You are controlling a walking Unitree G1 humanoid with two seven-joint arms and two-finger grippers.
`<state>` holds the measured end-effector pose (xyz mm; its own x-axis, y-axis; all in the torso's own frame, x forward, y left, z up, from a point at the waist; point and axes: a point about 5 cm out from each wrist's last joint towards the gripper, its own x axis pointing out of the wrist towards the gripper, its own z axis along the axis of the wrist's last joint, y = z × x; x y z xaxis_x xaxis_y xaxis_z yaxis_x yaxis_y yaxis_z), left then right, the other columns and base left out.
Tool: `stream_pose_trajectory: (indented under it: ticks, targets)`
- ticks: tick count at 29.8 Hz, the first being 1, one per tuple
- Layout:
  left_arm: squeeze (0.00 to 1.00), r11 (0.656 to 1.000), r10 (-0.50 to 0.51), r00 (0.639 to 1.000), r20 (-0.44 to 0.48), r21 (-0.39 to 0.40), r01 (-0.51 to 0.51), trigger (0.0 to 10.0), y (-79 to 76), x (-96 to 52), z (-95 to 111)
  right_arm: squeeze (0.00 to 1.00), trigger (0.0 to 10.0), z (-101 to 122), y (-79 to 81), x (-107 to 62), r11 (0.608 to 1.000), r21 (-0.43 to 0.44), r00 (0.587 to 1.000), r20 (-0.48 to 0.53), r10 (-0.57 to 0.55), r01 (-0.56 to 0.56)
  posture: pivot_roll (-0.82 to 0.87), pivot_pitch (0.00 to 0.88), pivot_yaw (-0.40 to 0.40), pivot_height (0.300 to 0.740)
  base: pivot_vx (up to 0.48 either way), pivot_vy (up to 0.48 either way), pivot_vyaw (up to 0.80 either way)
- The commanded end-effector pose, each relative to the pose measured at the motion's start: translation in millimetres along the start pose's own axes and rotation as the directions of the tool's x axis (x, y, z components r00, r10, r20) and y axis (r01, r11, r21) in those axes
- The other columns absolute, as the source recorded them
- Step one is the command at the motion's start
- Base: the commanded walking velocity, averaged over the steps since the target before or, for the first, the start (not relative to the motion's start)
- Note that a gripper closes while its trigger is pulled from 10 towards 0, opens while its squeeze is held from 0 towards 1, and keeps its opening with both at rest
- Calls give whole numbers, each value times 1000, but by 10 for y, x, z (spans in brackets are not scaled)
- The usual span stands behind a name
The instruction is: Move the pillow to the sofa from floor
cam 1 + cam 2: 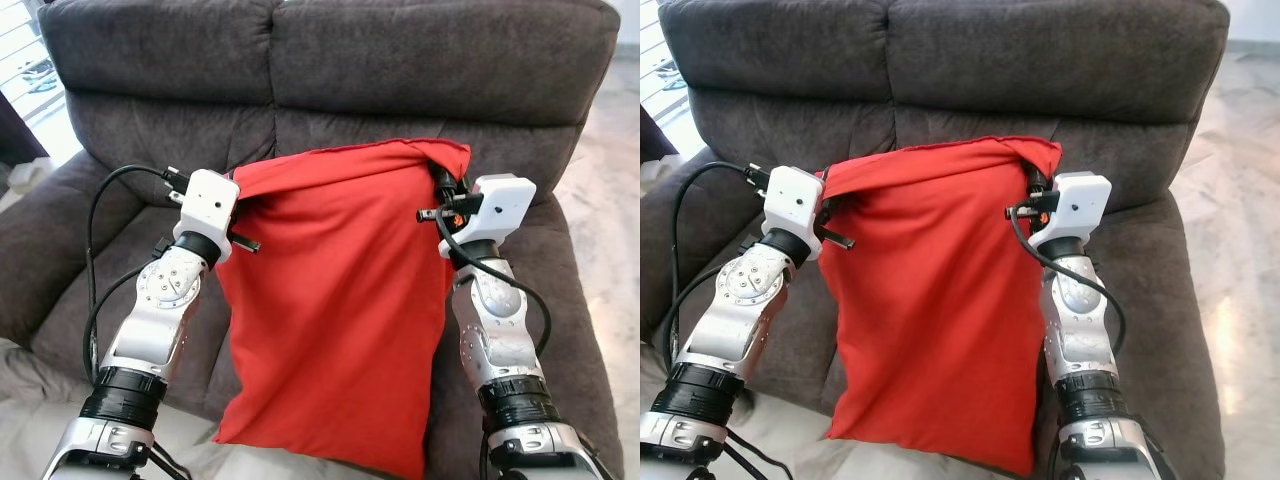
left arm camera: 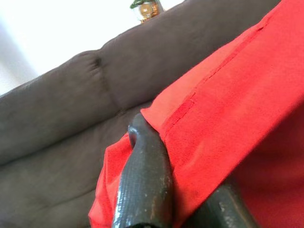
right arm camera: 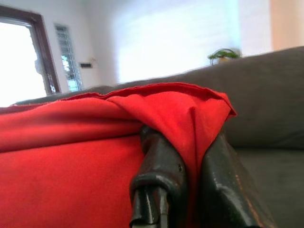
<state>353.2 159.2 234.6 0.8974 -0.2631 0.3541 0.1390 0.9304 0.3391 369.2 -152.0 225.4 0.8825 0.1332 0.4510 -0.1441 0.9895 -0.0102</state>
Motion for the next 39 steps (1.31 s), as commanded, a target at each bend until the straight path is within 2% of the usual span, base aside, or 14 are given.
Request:
stream_pose_trajectory:
  ticks: [1, 9, 11, 16, 23, 24, 25, 26, 27, 35, 36, 37, 38, 39]
  targets:
    - [0, 988, 155, 988, -21, 10, -154, 10000, 412, -110, -31, 0, 10000, 374, -484, 17, 969, 40, 952, 180, -248, 245, 49, 122, 109, 740, 356, 0, 0]
    - [0, 997, 66, 990, -126, -22, -69, 10000, 358, -158, -211, 0, 10000, 259, -595, -71, 943, 23, 932, 144, -333, 333, 56, 125, 107, 740, 259, 0, 0]
    - [0, 999, -23, 979, -202, -44, 15, 10000, 234, -277, -396, 0, 10000, 55, -567, -149, 950, 19, 948, 54, -312, 312, 58, 126, 107, 740, 0, 0, 0]
    - [0, 998, -48, 958, -283, -53, 35, 10000, 164, -407, -567, 0, 10000, -154, -543, -279, 954, -14, 953, -30, -301, 300, 57, 128, 105, 740, 0, 0, 0]
    - [0, 996, -79, 928, -363, -66, 59, 10000, 67, -586, -757, 0, 10000, -486, -654, -605, 930, -75, 917, -160, -367, 359, 63, 133, 100, 740, 0, 0, 0]
    - [804, 997, -70, 927, -368, -63, 50, 10000, 75, -595, -765, 0, 10000, -510, -658, -638, 931, -70, 915, -169, -366, 359, 62, 136, 99, 740, 0, 0, 0]
    - [804, 997, -70, 927, -368, -63, 50, 10000, 75, -595, -765, 0, 10000, -510, -658, -638, 931, -70, 915, -169, -366, 359, 62, 136, 99, 740, 0, 0, 0]
    - [1000, 997, -65, 927, -370, -60, 46, 10000, 79, -598, -762, 741, 10000, -534, -646, -663, 934, -51, 917, -180, -356, 353, 61, 136, 100, 740, 0, 0, 0]
    - [1000, 997, -62, 927, -370, -58, 44, 10000, 80, -598, -759, 1000, 10000, -542, -635, -668, 938, -43, 920, -182, -347, 345, 61, 136, 100, 740, 0, 0, 0]
    - [1000, 998, -43, 932, -361, -60, 23, 10000, 77, -580, -759, 1000, 10000, -591, -601, -681, 946, -49, 925, -199, -323, 320, 63, 133, 99, 740, 0, 0, 0]
    - [1000, 998, -42, 931, -363, -61, 21, 10000, 70, -583, -766, 698, 10000, -600, -612, -697, 944, -59, 922, -204, -329, 324, 65, 133, 100, 740, 0, 0, 0]
    - [1000, 998, -42, 929, -368, -66, 19, 10000, 57, -591, -782, 114, 10000, -612, -630, -720, 941, -71, 917, -209, -340, 332, 65, 133, 100, 740, 0, 0, 0]
    - [1000, 997, -46, 925, -377, -71, 21, 10000, 38, -605, -807, 0, 10000, -627, -651, -751, 936, -74, 911, -215, -351, 343, 65, 133, 100, 740, 0, 0, 0]
    - [1000, 997, -52, 918, -392, -78, 23, 10000, 10, -633, -853, 0, 10000, -655, -683, -802, 930, -81, 902, -227, -368, 359, 62, 128, 102, 740, 0, 0, 0]
